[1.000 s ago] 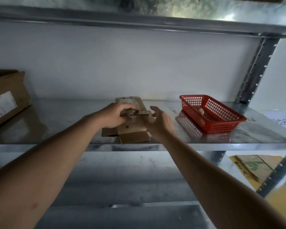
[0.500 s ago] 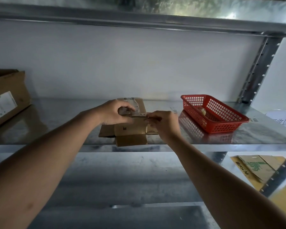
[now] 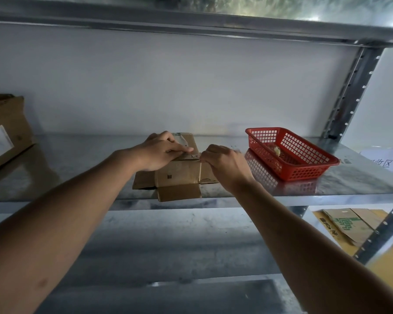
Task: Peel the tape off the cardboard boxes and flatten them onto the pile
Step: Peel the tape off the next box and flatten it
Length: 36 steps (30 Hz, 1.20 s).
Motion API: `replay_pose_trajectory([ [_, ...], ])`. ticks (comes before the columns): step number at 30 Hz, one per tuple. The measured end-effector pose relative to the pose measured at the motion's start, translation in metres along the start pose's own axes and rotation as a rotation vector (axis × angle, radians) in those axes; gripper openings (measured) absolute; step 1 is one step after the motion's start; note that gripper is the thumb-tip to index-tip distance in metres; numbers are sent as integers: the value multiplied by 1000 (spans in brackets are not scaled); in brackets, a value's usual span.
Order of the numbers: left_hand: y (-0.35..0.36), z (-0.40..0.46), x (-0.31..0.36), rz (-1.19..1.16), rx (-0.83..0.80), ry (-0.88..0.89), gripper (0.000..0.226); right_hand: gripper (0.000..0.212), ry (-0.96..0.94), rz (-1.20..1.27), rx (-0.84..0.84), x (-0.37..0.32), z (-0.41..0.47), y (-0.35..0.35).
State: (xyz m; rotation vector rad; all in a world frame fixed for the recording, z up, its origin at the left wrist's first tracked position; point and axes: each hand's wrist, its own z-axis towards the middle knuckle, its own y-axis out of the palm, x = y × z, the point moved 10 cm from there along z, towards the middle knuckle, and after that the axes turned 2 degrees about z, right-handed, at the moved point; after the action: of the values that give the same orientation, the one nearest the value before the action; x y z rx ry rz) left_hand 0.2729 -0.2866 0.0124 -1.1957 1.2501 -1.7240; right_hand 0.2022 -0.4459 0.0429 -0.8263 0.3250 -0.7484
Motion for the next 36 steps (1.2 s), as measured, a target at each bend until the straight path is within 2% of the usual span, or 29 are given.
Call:
replay_pose_trajectory([
  [4,4,-4,-4,135,2,-47,31,31,-19,-50,13,-7,-3,0],
  [9,5,-7,-1,147,-21,-48,36,28,-68,-60,31,-7,0,-7],
  [13,7,-6,2,202,-33,-104,40,19,-138,-79,212,-20,6,-25],
  [15,8,-4,6,225,-63,-132,43,18,-162,-38,221,-23,14,-27],
  [16,7,-4,7,234,-79,-140,42,18,-118,20,194,-18,19,-27],
  [18,3,-3,9,250,-103,-151,41,13,92,273,128,7,23,-21],
  [21,-1,-4,12,250,-110,-139,39,18,538,905,22,43,4,11],
  [23,-1,-5,15,232,-104,-141,39,20,647,1238,-58,41,-8,29],
  [25,-2,-6,16,230,-105,-147,39,23,687,1438,-122,35,-16,39],
  [30,-4,-6,20,265,-107,-163,39,33,743,1706,-158,30,-25,51],
  [34,-4,-4,21,252,-93,-171,39,41,737,1710,-161,31,-29,54],
  [36,-3,-3,19,234,-94,-172,39,35,742,1684,-116,34,-28,55],
])
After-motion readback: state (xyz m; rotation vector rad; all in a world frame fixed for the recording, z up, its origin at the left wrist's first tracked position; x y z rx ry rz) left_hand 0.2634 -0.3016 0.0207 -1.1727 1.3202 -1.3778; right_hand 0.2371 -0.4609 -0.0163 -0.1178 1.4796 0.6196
